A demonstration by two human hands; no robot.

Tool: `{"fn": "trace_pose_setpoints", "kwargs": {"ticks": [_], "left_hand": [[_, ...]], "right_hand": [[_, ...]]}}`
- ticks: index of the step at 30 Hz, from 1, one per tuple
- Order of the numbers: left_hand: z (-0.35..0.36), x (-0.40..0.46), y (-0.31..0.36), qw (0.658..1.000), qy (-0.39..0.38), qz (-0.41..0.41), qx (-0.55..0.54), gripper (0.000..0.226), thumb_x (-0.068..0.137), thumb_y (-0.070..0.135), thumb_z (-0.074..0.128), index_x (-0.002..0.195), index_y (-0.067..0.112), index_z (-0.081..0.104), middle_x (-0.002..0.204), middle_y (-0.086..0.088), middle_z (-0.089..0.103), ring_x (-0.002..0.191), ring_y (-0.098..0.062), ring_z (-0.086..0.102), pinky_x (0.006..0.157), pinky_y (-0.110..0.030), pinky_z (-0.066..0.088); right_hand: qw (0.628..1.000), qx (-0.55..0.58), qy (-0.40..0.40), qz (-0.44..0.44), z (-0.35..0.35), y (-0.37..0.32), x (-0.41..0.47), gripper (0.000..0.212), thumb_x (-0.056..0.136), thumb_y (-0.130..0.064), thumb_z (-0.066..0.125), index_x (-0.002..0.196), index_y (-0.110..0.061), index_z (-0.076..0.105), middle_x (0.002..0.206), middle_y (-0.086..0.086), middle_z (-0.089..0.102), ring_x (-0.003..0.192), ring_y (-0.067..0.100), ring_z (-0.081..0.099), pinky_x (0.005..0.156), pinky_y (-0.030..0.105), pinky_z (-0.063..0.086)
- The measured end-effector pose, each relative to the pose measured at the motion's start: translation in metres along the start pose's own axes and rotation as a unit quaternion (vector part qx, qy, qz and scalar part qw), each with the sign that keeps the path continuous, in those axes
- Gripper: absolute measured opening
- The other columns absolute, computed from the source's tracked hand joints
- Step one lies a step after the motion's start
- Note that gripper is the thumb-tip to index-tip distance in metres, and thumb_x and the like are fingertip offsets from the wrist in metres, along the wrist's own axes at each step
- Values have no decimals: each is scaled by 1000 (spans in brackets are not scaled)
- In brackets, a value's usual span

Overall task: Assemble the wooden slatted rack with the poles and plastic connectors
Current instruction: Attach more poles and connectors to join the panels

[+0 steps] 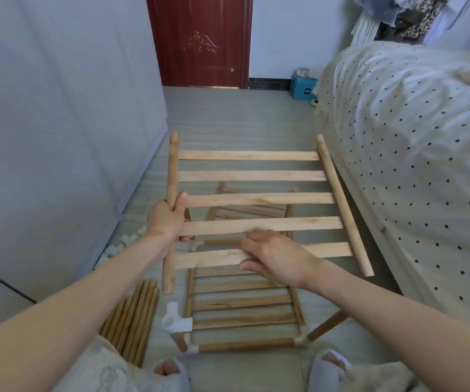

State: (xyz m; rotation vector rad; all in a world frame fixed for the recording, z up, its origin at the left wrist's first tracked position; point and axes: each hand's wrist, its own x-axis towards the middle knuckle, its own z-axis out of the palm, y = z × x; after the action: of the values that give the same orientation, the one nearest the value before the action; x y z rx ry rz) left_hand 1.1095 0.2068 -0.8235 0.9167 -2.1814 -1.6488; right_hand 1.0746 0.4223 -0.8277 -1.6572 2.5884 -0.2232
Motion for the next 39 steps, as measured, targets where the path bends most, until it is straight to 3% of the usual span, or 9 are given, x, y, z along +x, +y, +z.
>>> {"fn": "trace_pose_setpoints", "kwargs": {"ticks": [4, 8, 12, 15, 22, 26, 30, 35, 39], "left_hand": [[0, 0, -7, 999, -13, -41, 20, 36, 96, 43, 45, 86, 10, 55, 74, -17, 62, 49, -24, 56, 43, -28, 46], [-9, 3, -8, 997, -23, -67, -13, 34, 97, 41, 44, 102, 8, 51, 66, -16, 60, 49, -23, 53, 44, -29, 45], [-21, 2, -7, 996, -15, -80, -34, 34, 98, 39, 44, 104, 6, 50, 60, -16, 59, 49, -23, 52, 40, -25, 44], [-27, 0, -7, 997, -16, -74, -32, 35, 98, 40, 44, 102, 5, 51, 58, -15, 59, 48, -22, 52, 41, -26, 43], [-13, -8, -6, 995, -45, -80, -27, 36, 97, 42, 44, 103, 7, 50, 69, -17, 60, 47, -20, 54, 38, -23, 44], [5, -16, -13, 996, -56, -74, -2, 38, 96, 45, 43, 98, 8, 53, 77, -18, 61, 46, -20, 56, 39, -25, 43], [14, -25, -27, 994, -80, -69, 40, 44, 97, 45, 41, 108, 5, 55, 74, -15, 62, 39, -15, 54, 38, -22, 41], [11, -29, -26, 988, -140, -68, 24, 43, 98, 42, 39, 109, 3, 52, 70, -13, 58, 38, -11, 54, 39, -21, 44], [11, -31, -28, 974, -199, -109, -20, 38, 98, 41, 39, 106, 6, 52, 80, -14, 62, 60, -19, 60, 61, -31, 55]], "right_hand": [[999, -41, -22, -1, -6, 2, 5, 49, 89, -48, 54, 123, -13, 51, 116, 6, 59, 101, 27, 58, 76, 33, 42], [997, -30, 70, -24, -8, 6, 9, 55, 78, -60, 53, 96, -10, 64, 90, 5, 65, 79, 26, 63, 61, 30, 48], [988, -44, 145, 27, -13, 10, 16, 59, 79, -63, 45, 106, -13, 63, 97, 5, 59, 89, 24, 55, 73, 37, 45], [988, -49, 126, 80, -18, 17, 18, 66, 80, -62, 38, 120, -14, 59, 107, 7, 58, 99, 27, 55, 79, 40, 43], [974, -162, 154, 26, -13, 12, 22, 47, 80, -52, 52, 97, -11, 65, 89, 7, 60, 81, 26, 56, 71, 34, 42], [993, -110, 45, 26, -3, -2, 25, 43, 92, -50, 47, 120, -18, 55, 106, 6, 66, 100, 27, 60, 93, 35, 35], [996, -68, -37, 49, 13, -9, 20, 42, 96, -46, 40, 130, -21, 46, 119, 6, 60, 110, 28, 56, 85, 35, 43], [987, 116, -40, 107, 32, -17, 19, 33, 95, -45, 44, 105, -15, 53, 105, 9, 63, 97, 28, 59, 73, 32, 42], [981, 145, -35, 126, 38, -12, 16, 27, 95, -42, 46, 89, -16, 49, 94, 9, 62, 93, 28, 58, 75, 35, 43]]}}
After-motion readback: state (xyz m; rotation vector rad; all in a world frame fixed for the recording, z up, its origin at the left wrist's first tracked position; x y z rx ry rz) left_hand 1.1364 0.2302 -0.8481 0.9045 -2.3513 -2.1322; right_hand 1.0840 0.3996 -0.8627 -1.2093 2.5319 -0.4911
